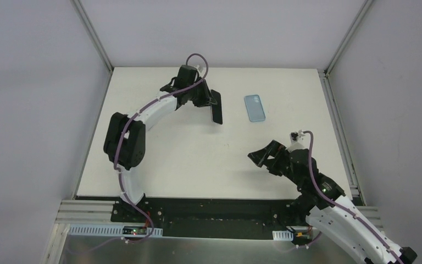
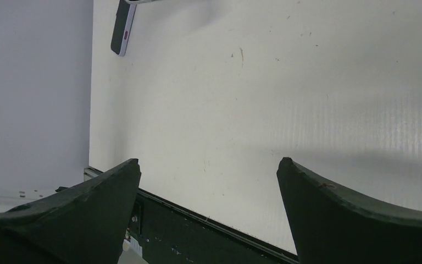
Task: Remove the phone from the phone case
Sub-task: Place the phone at the center of the board.
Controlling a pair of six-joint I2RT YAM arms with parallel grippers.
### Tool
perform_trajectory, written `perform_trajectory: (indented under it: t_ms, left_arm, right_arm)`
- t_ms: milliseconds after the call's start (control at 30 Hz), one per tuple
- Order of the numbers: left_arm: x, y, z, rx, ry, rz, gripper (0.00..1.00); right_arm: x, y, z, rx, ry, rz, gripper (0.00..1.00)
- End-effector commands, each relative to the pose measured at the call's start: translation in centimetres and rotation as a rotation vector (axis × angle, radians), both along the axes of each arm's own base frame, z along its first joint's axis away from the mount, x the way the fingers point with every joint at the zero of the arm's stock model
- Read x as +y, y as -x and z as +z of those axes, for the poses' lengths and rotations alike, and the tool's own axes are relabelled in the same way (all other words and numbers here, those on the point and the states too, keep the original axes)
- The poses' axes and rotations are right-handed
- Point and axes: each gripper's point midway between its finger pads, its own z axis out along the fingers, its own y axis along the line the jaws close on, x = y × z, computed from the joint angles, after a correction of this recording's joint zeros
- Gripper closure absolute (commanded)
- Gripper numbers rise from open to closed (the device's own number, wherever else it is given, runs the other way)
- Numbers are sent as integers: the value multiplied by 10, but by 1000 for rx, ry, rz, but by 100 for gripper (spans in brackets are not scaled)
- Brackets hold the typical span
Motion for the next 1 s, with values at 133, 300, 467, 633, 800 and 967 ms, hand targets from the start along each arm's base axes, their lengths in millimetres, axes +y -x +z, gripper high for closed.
perform_trajectory:
  t_ms: [133, 300, 467, 633, 800, 967]
  left_arm:
    - [-32, -33, -14, 49, 65, -51, 100]
    - [-41, -41, -39, 100, 70, -55, 100]
    - [-44, -47, -49, 102, 84, -58, 100]
    - [-51, -51, -61, 131, 114, -52, 100]
    - [-49, -53, -73, 155, 117, -38, 100]
    - [-48, -50, -80, 175, 124, -50, 100]
  right_arm:
    - [-5, 3, -7, 26, 10, -17, 1]
    - [-3, 2, -12, 48, 22, -15, 2]
    - [0, 0, -14, 66, 26, -14, 2]
    - [1, -1, -15, 75, 19, -18, 2]
    - [-3, -1, -12, 61, 33, -29, 2]
    - [-6, -2, -10, 48, 46, -36, 2]
